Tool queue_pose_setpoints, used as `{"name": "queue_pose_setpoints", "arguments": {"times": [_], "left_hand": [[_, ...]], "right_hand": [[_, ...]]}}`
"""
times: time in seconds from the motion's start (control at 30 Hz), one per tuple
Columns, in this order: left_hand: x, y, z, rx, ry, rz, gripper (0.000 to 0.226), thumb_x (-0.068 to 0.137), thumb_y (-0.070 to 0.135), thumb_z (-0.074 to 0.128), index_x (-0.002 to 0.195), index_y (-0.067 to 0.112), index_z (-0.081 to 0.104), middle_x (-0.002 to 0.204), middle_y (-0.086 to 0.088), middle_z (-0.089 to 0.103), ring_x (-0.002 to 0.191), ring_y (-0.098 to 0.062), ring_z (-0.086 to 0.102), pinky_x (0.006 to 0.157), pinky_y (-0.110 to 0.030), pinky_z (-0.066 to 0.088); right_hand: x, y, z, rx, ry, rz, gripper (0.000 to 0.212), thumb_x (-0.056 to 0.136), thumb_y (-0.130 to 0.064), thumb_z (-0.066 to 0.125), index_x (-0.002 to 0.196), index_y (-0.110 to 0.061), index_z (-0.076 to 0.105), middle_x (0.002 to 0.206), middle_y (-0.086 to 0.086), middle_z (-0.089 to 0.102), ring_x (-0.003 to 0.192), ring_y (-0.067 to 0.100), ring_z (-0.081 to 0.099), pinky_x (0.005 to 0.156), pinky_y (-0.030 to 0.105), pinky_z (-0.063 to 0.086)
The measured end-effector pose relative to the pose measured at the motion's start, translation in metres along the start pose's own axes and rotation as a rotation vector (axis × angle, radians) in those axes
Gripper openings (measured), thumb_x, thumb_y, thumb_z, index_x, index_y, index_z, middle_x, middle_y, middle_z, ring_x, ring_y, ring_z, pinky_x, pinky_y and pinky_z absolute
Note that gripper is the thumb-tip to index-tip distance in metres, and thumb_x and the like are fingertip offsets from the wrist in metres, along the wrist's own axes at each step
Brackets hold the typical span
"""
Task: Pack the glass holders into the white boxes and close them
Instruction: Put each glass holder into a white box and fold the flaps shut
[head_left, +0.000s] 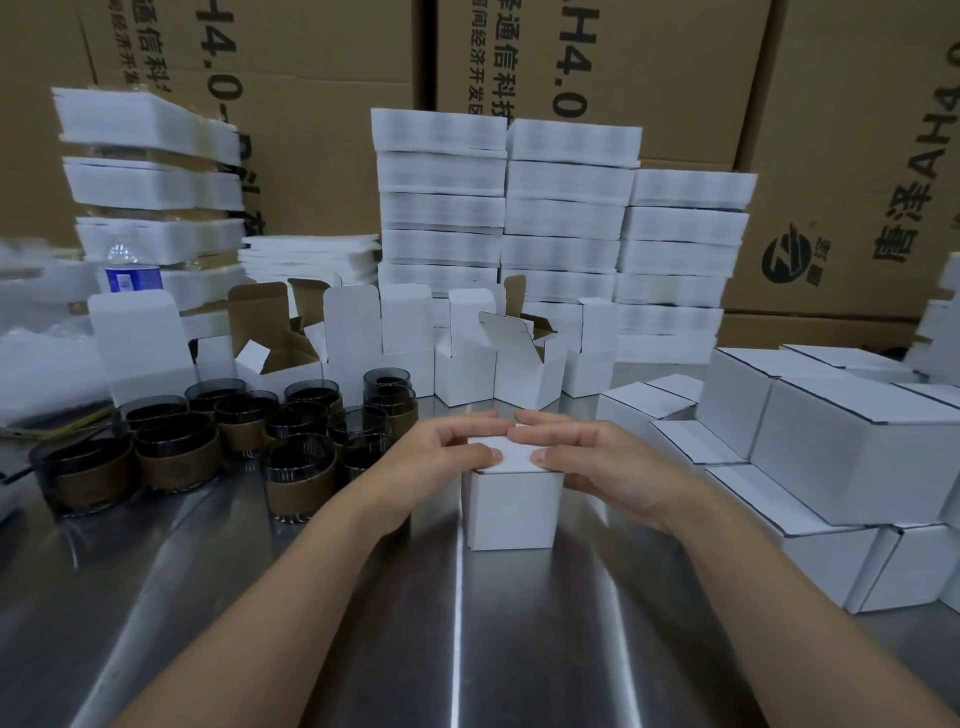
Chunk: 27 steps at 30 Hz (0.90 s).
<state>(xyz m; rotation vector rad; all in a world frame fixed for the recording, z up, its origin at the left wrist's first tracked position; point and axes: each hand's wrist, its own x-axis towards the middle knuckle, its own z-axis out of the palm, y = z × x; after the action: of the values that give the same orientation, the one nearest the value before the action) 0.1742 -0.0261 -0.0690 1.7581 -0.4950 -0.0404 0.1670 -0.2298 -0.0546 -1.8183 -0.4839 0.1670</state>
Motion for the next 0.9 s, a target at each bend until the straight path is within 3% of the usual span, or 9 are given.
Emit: {"name": "queue_pose_setpoints", "arguments": {"times": [0.1,0.17,0.27,0.33,0.43,0.53,0.6,0.73,0.9], "left_hand": [[0.0,0.0,0.0,0.054,0.016,0.008,0.033,0.087,0.012,0.064,0.101,0.042,0.071,0.119,0.029,0.056,0.096,0.027,0.05,0.073,0.003,0.041],[-0.001,0.001,-0.001,0.077,0.012,0.023,0.033,0.087,0.014,0.065,0.105,0.042,0.069,0.131,0.024,0.05,0.104,0.027,0.047,0.082,-0.003,0.043],[-0.004,0.003,0.0,0.074,0.038,0.031,0.04,0.085,0.015,0.067,0.109,0.047,0.066,0.149,0.014,0.035,0.133,0.005,0.035,0.112,-0.032,0.032],[-0.005,0.005,0.002,0.099,0.07,0.022,0.042,0.083,0.017,0.068,0.11,0.05,0.063,0.154,0.012,0.026,0.139,-0.004,0.029,0.116,-0.042,0.026],[-0.004,0.004,0.003,0.123,0.091,0.022,0.04,0.085,0.019,0.067,0.112,0.048,0.062,0.154,0.013,0.025,0.14,-0.006,0.028,0.117,-0.041,0.022],[-0.001,-0.001,0.007,0.112,0.073,0.028,0.029,0.089,0.021,0.062,0.109,0.04,0.066,0.146,0.01,0.04,0.129,0.002,0.039,0.111,-0.032,0.03],[0.0,-0.004,0.013,0.087,0.079,0.005,0.023,0.088,0.028,0.057,0.106,0.037,0.067,0.13,-0.001,0.056,0.115,-0.004,0.052,0.103,-0.03,0.037],[-0.003,-0.009,0.019,0.096,0.065,0.01,0.034,0.087,0.052,0.034,0.107,0.045,0.062,0.121,0.011,0.058,0.118,-0.006,0.049,0.097,-0.028,0.039],[-0.004,-0.012,0.02,0.115,0.043,0.026,0.045,0.094,0.057,0.022,0.132,0.049,0.046,0.139,0.018,0.039,0.13,0.003,0.035,0.111,-0.03,0.026]], "right_hand": [[-0.001,0.0,0.0,-0.056,-0.023,-0.012,0.022,0.09,-0.015,0.061,0.1,-0.028,0.076,0.138,-0.023,0.044,0.12,-0.004,0.051,0.102,0.024,0.042],[-0.002,0.0,0.0,-0.084,-0.034,-0.015,0.022,0.091,-0.017,0.06,0.097,-0.03,0.076,0.139,-0.024,0.043,0.121,-0.006,0.049,0.104,0.024,0.04],[-0.003,0.0,0.0,-0.156,-0.05,-0.044,0.023,0.093,-0.02,0.058,0.098,-0.033,0.075,0.14,-0.025,0.042,0.126,-0.008,0.042,0.106,0.023,0.036],[-0.002,0.0,0.002,-0.218,-0.028,-0.075,0.023,0.093,-0.022,0.058,0.093,-0.037,0.074,0.138,-0.026,0.043,0.126,-0.012,0.039,0.108,0.024,0.031],[-0.002,0.001,0.009,-0.327,0.077,-0.128,0.004,0.083,-0.038,0.066,0.084,-0.039,0.07,0.13,-0.034,0.045,0.121,-0.017,0.038,0.105,0.024,0.03],[-0.001,0.004,0.02,-0.574,0.214,-0.218,0.033,0.063,-0.062,0.068,0.083,-0.039,0.057,0.122,-0.037,0.045,0.12,-0.016,0.033,0.095,0.018,0.031],[-0.001,0.004,0.03,-0.771,0.321,-0.277,0.047,0.054,-0.073,0.057,0.085,-0.039,0.046,0.113,-0.027,0.049,0.114,-0.004,0.037,0.09,0.021,0.03],[0.002,0.004,0.043,-0.978,0.5,-0.377,0.06,0.057,-0.077,0.049,0.086,-0.025,0.048,0.092,-0.014,0.053,0.096,0.011,0.044,0.082,0.03,0.027],[0.008,0.01,0.045,-1.058,0.639,-0.351,0.042,0.073,-0.062,0.053,0.087,-0.023,0.049,0.09,-0.01,0.053,0.094,0.016,0.049,0.08,0.03,0.025]]}}
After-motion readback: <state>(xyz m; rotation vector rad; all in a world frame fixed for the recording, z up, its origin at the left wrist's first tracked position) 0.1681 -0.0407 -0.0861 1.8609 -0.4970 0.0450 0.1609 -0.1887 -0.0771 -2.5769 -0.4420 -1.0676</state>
